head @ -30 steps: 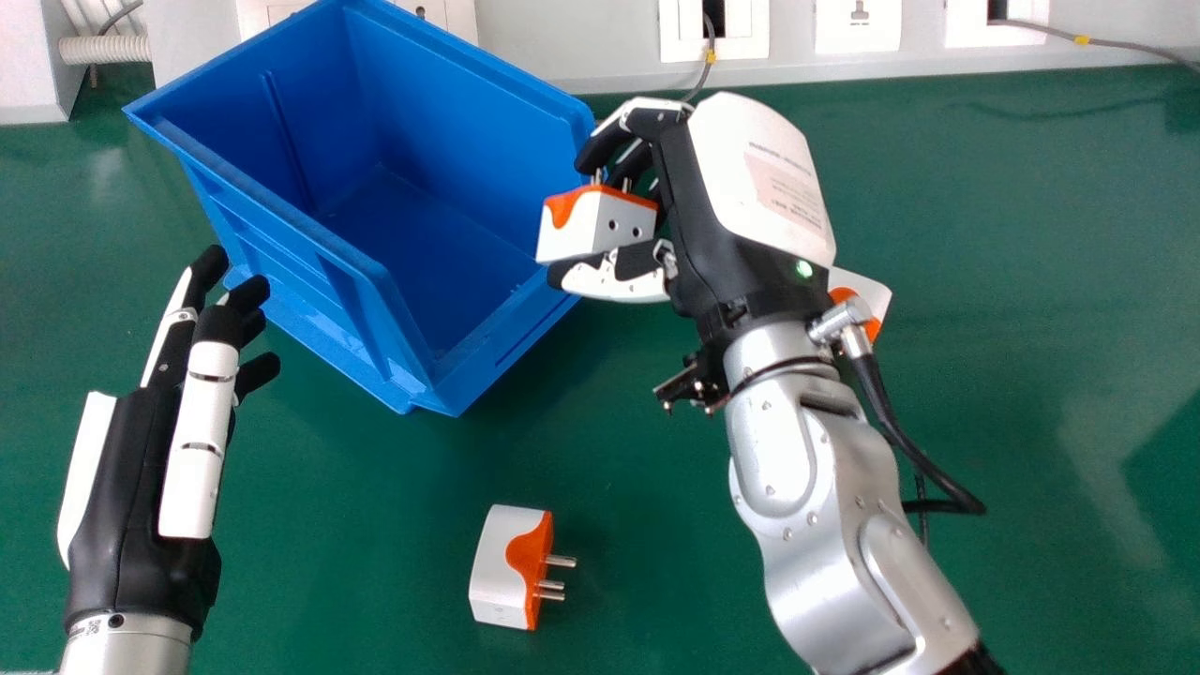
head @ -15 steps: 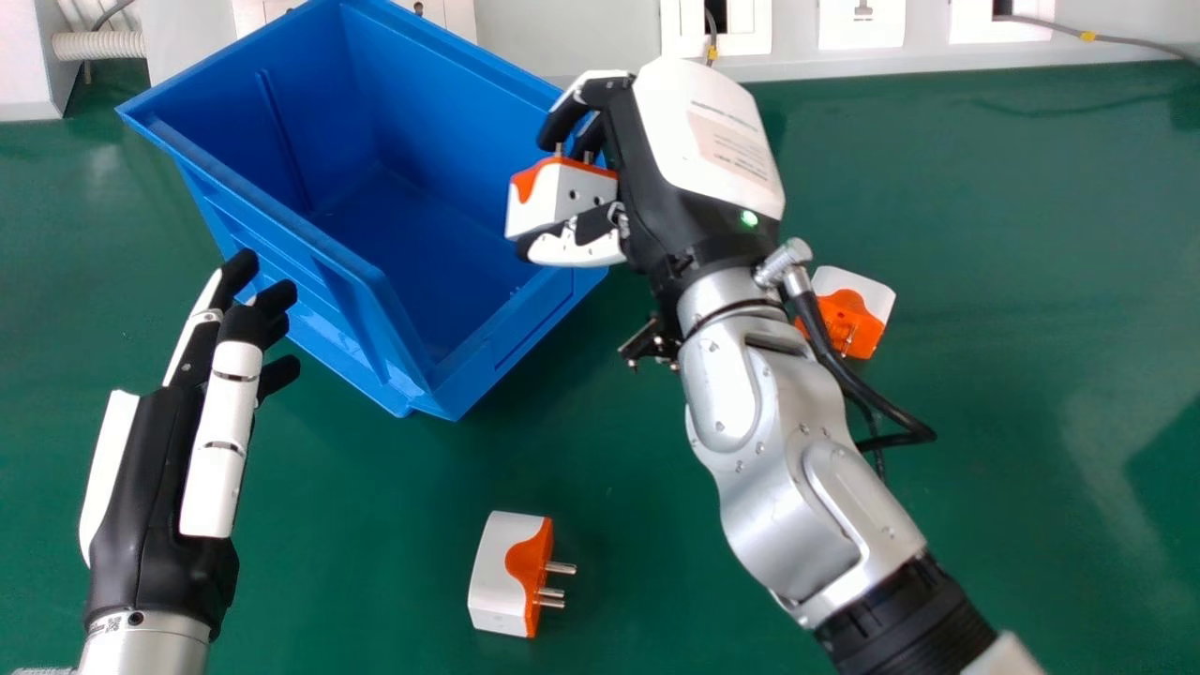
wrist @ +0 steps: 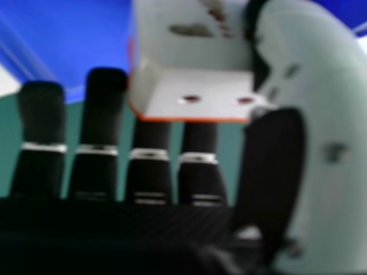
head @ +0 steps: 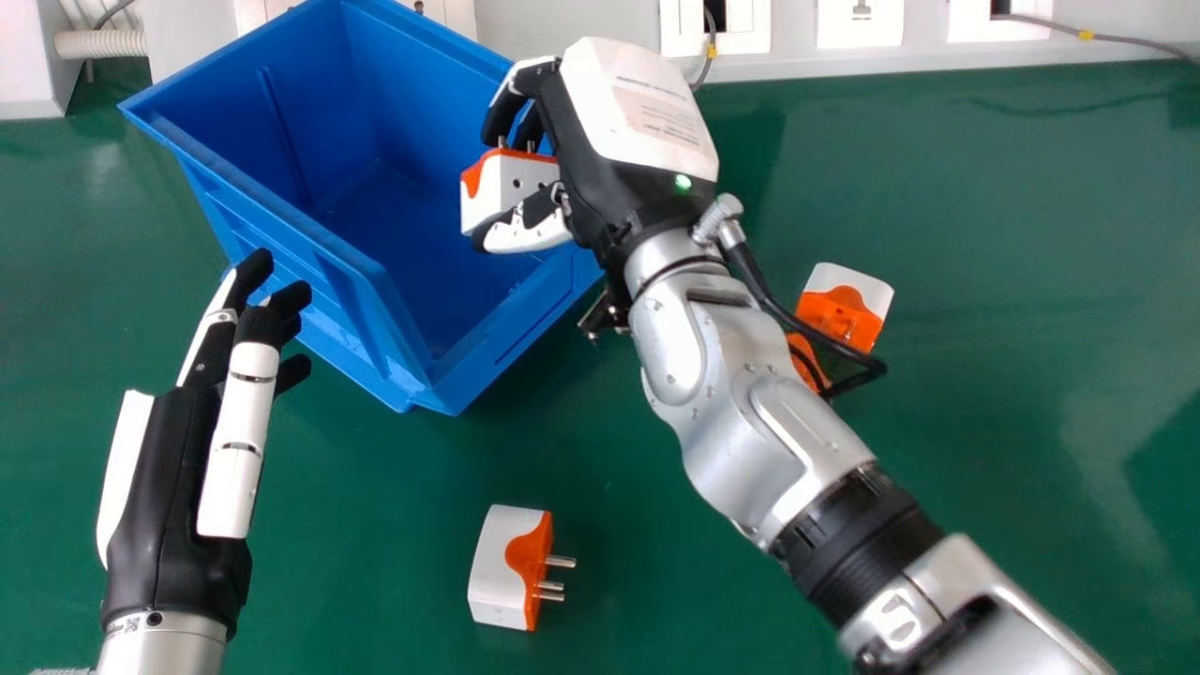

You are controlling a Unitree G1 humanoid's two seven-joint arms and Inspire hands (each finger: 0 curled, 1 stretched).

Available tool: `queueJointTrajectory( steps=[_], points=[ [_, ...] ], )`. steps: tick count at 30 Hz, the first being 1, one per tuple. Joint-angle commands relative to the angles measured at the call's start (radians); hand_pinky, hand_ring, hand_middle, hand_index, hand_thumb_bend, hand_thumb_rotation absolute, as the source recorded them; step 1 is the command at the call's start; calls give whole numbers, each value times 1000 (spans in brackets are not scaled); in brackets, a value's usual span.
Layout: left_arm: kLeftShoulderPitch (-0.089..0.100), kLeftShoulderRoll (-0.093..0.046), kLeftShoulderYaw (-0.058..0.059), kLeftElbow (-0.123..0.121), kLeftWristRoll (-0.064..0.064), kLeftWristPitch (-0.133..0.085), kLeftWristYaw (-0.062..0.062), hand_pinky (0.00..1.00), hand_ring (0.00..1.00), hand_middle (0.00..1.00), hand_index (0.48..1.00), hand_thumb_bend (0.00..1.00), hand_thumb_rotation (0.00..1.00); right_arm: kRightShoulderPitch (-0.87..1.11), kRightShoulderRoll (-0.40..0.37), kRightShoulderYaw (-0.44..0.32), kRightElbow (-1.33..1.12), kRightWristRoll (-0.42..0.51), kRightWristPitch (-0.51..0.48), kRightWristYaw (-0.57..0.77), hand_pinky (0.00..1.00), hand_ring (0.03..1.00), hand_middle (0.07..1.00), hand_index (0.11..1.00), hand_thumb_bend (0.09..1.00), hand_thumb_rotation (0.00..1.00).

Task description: Pick all objects and put in blue box

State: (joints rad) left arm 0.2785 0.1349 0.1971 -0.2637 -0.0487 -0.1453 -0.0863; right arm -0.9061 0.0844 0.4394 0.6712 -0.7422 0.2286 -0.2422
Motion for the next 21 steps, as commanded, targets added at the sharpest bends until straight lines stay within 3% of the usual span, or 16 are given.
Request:
queueJointTrajectory(
  steps=[1,3,7,13,18,21],
  points=[
    [-9,-1,-5,-9,12,-26,9,866,913,894,933,493,1000,-84,18,-5,38,14,-41,-47,306,431,547,542,486,0],
    [-10,-5,-6,-9,15,-28,13,864,913,893,932,494,1000,-103,24,-8,75,25,-61,-62,310,433,548,530,487,0],
    [-8,-18,-13,-14,33,-32,32,863,912,892,932,496,1000,-164,38,2,186,40,-105,-96,309,429,542,537,487,0],
    [-10,-43,-18,-12,62,-39,76,859,911,891,930,498,1000,-255,68,25,330,39,-121,-122,316,432,545,534,488,0],
    [-10,-61,-18,-9,73,-39,107,854,909,890,929,483,1000,-301,85,23,399,57,-140,-109,320,435,546,534,489,0],
    [-7,-69,-21,-14,76,-36,117,851,908,889,930,473,1000,-320,91,21,428,68,-150,-101,321,435,544,537,489,0]
  ],
)
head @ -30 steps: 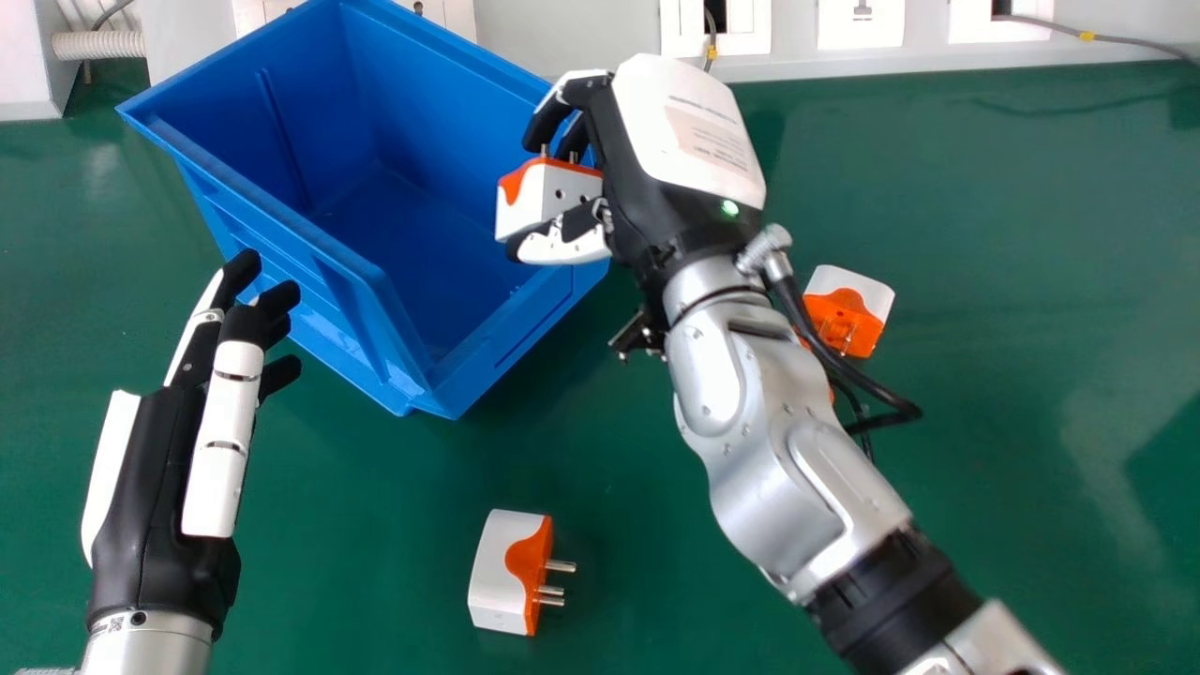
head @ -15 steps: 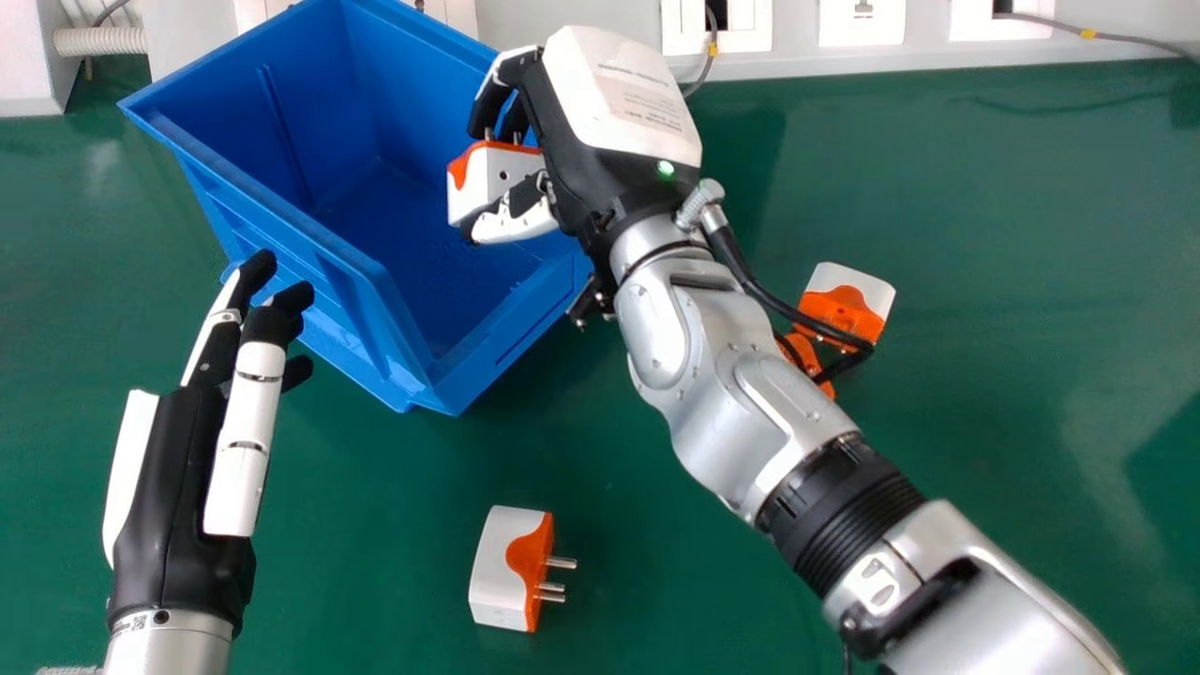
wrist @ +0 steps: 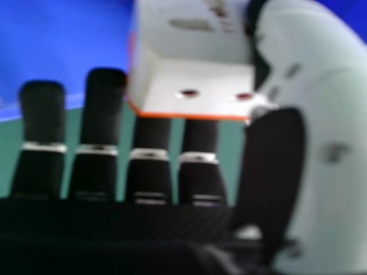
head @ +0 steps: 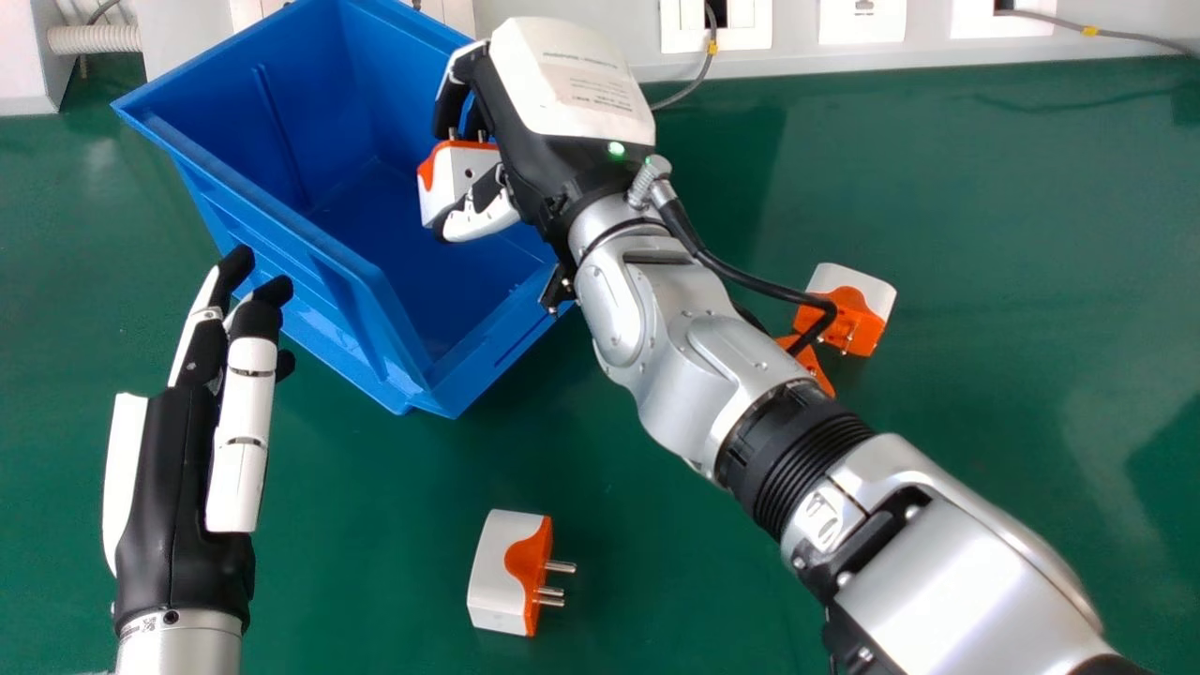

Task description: Pick all objects and put in blue box

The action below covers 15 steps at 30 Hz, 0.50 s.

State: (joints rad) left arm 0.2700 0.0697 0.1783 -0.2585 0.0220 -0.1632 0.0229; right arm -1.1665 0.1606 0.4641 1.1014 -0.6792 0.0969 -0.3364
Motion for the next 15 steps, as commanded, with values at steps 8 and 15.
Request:
queueJointTrajectory(
  steps=[8,15],
  points=[
    [8,-11,-4,-22,5,-26,11,849,908,893,939,448,1000,-75,22,4,42,20,-75,-32,326,439,539,538,490,0],
    [15,-10,1,-21,-3,-38,5,849,909,896,943,447,1000,-80,24,4,67,24,-107,-39,327,440,536,534,491,0]
  ],
)
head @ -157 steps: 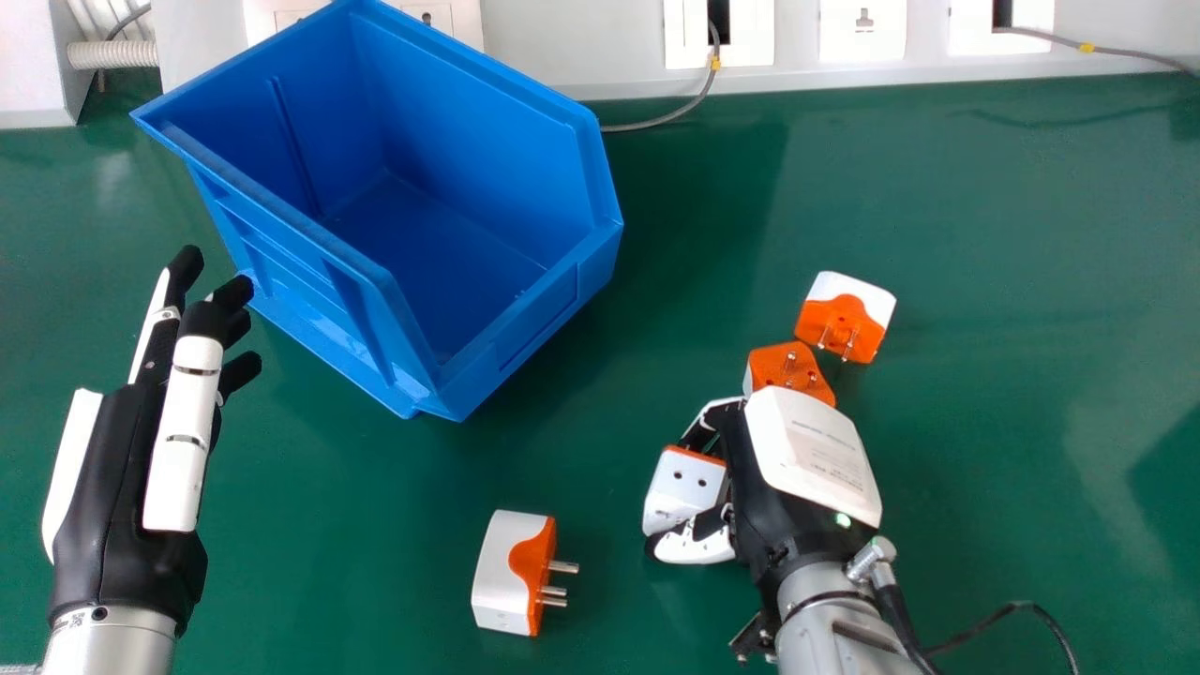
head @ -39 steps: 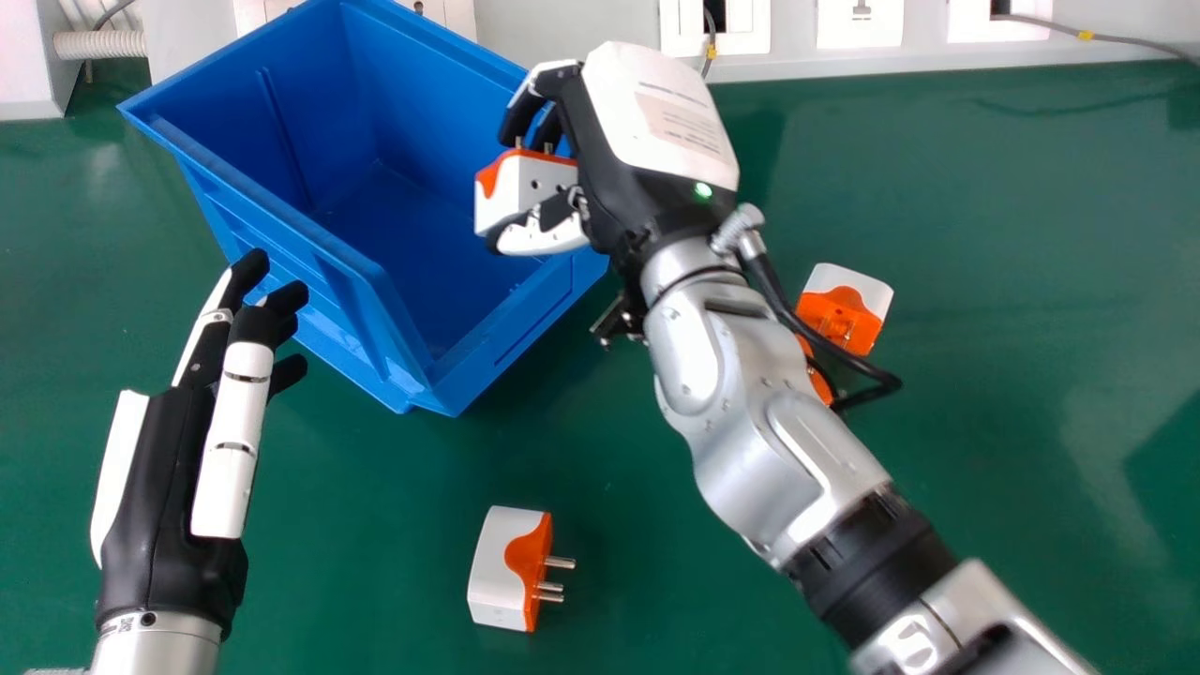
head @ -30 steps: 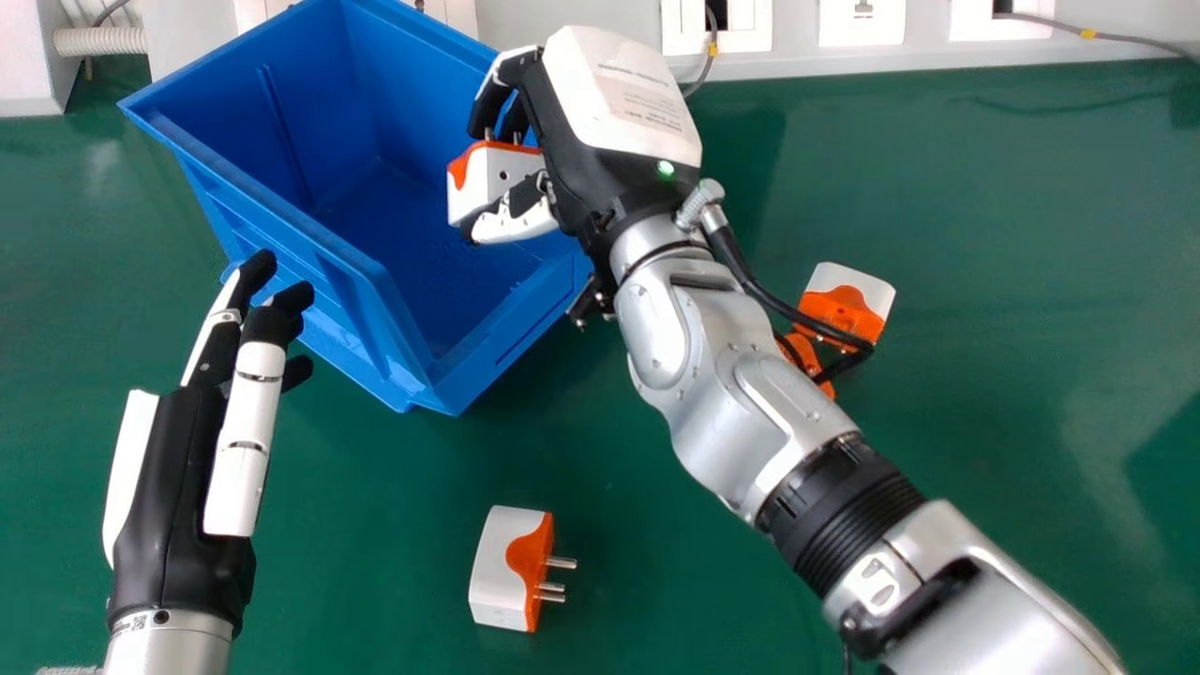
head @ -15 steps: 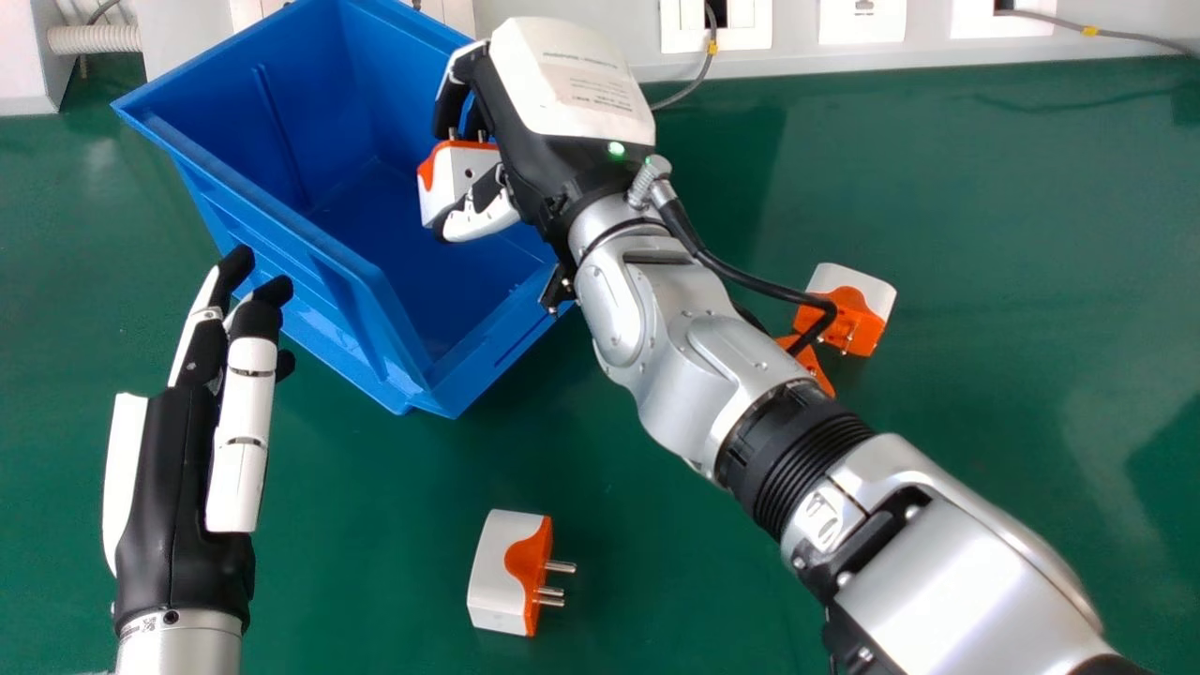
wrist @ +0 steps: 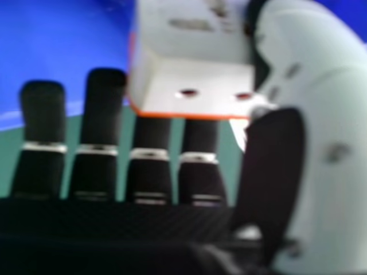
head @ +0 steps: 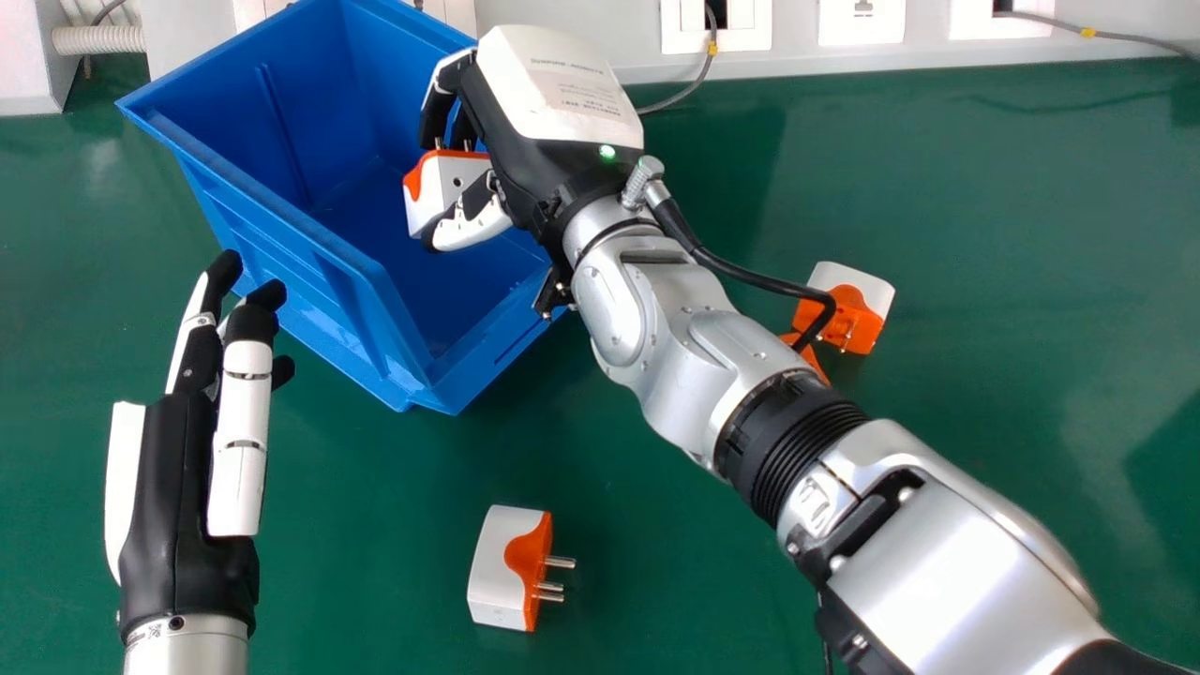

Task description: Pick all objects and put in blue box

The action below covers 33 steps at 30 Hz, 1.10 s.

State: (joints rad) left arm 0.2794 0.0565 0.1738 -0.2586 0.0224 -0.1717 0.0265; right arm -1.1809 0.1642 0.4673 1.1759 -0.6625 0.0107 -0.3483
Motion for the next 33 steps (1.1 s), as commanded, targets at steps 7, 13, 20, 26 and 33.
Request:
queueJointTrajectory(
  steps=[7,13,20,26,33],
  points=[
    [12,2,16,-30,-18,-33,0,852,910,898,945,450,1000,-80,30,0,5,9,-22,-22,328,441,536,529,492,0],
    [27,0,21,-40,-32,-43,-2,855,912,899,947,464,1000,-83,29,19,19,-5,-25,-19,330,446,538,516,493,0],
    [85,-16,24,-96,-44,-36,2,871,920,906,955,465,1000,-94,30,21,24,10,2,66,331,448,539,514,493,0],
    [105,-31,22,-119,-27,-19,20,881,926,909,961,468,1000,-91,33,-4,12,41,6,87,325,446,544,518,492,0],
    [101,-44,13,-131,-7,6,34,874,919,903,956,472,1000,-80,28,-2,16,47,-15,68,324,449,549,523,490,0]
  ],
)
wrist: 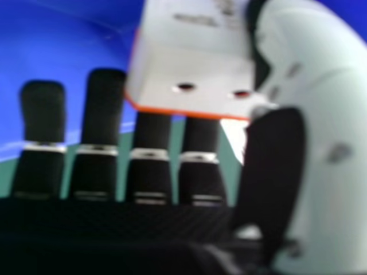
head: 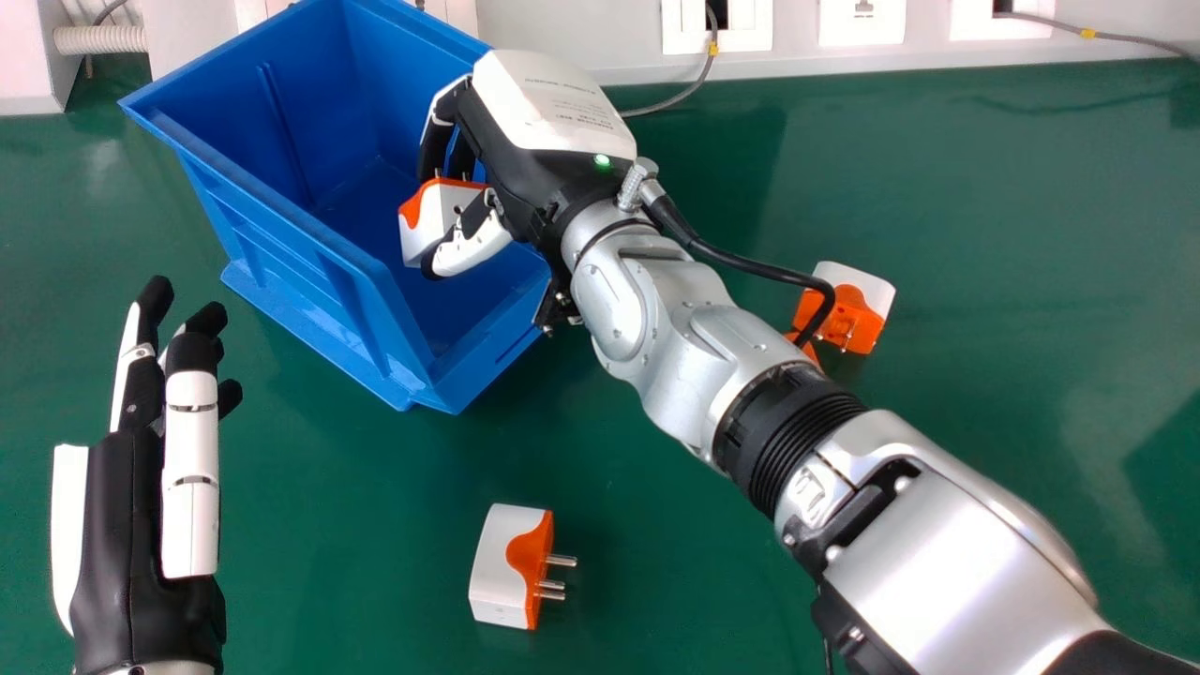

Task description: Pick all objects and put in blue box

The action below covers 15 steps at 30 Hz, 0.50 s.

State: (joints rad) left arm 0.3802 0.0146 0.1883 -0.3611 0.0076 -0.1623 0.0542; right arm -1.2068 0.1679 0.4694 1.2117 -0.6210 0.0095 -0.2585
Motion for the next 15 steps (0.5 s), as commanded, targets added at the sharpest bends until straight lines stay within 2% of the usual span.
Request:
queueJointTrajectory(
  steps=[1,4,5,6,7,8,10,15],
  points=[
    [1,-2,-2,-30,7,-2,6,865,912,898,953,471,1000,-54,24,-2,-20,4,-12,-21,382,513,606,517,495,24],
    [4,-1,-5,-34,4,1,3,865,912,898,953,471,1000,-53,23,4,-22,-1,-6,-22,382,513,606,517,495,24],
    [5,1,-4,-35,1,1,1,859,909,896,950,462,1000,-53,23,6,-23,-3,-5,-24,443,579,658,513,498,44],
    [5,2,-3,-36,0,2,0,859,909,896,950,462,1000,-53,23,7,-24,-3,-4,-26,443,579,658,513,498,44],
    [5,3,-3,-35,-1,1,-1,855,909,896,949,453,1000,-53,24,8,-24,-3,-3,-28,491,631,698,509,501,61],
    [6,4,-2,-34,-2,0,-2,855,909,896,949,453,1000,-53,25,9,-24,-4,-1,-31,491,631,698,509,501,61],
    [7,5,-3,-34,-2,-1,-4,851,909,896,949,443,1000,-55,26,13,-22,-7,2,-35,559,704,757,503,505,86],
    [6,3,-1,-34,0,-5,-4,848,908,896,948,440,1000,-63,27,22,-16,-17,7,-46,609,760,807,499,509,107]
  ],
)
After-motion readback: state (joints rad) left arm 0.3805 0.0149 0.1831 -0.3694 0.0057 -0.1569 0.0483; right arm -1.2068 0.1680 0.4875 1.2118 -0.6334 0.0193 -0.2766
